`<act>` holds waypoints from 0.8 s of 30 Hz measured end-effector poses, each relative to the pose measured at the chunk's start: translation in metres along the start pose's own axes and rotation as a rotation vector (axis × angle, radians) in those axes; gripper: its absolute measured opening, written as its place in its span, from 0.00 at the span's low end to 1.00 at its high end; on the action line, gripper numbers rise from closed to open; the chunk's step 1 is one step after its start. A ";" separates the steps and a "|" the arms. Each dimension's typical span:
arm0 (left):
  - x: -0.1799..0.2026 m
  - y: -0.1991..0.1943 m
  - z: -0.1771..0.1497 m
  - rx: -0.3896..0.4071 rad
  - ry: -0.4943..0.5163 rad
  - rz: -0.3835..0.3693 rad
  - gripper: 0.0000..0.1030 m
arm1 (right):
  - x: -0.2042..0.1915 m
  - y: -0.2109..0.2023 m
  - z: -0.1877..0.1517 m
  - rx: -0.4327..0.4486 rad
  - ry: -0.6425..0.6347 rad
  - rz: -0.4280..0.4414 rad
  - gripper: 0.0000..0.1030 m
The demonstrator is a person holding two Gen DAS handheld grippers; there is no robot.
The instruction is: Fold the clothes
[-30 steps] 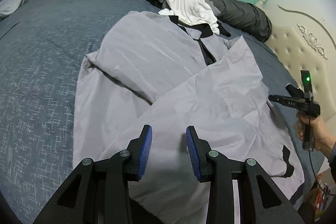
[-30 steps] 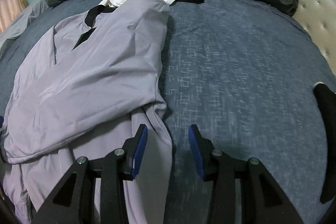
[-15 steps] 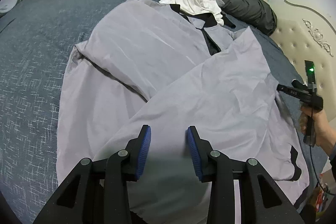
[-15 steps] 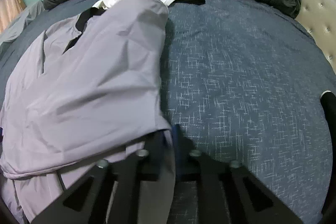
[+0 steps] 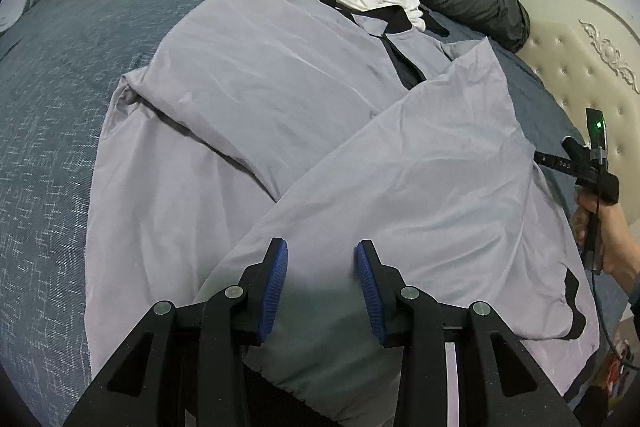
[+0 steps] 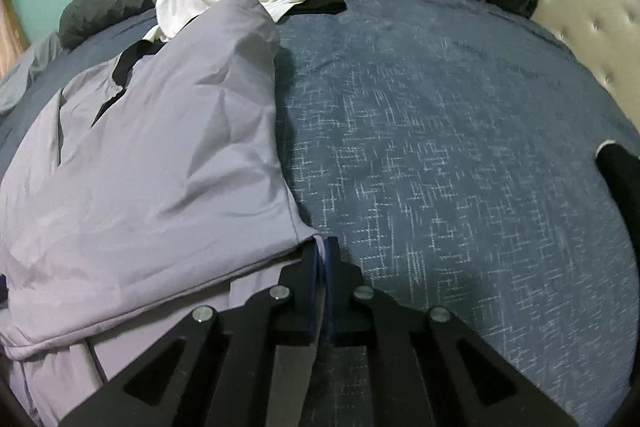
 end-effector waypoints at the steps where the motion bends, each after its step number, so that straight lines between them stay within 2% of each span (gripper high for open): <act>1: 0.000 0.000 0.000 0.000 0.000 0.001 0.38 | 0.002 0.001 -0.001 -0.001 0.014 0.003 0.03; 4: 0.000 0.000 0.001 0.002 0.001 0.003 0.38 | 0.001 0.001 -0.003 -0.005 0.048 0.020 0.04; 8: 0.001 -0.001 0.001 0.007 -0.001 0.004 0.38 | -0.009 -0.006 -0.005 -0.005 -0.006 0.050 0.05; 10: 0.001 -0.002 0.001 0.009 -0.002 0.005 0.38 | -0.013 -0.007 -0.006 -0.012 -0.042 0.051 0.16; 15: 0.003 0.000 0.001 0.009 -0.001 0.007 0.39 | -0.016 0.004 -0.003 -0.023 -0.080 0.009 0.16; 17: 0.004 0.002 0.001 0.006 0.002 0.007 0.39 | -0.010 0.004 -0.002 -0.010 -0.051 0.003 0.16; 19: 0.005 0.003 0.002 0.005 0.008 0.006 0.38 | -0.004 0.003 -0.001 0.005 -0.021 -0.004 0.09; 24: 0.008 0.006 0.002 0.000 0.030 0.007 0.38 | 0.011 0.002 0.000 0.033 0.068 -0.011 0.09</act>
Point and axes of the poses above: each gripper's, at about its wrist camera, not at the fingertips, and y roughly the way its jaws point, x to its right, z to its top, the point moved 5 cm from there along y, roughly the way its jaws point, and after that the axes turned 12 degrees about x, right-handed, at the moved point
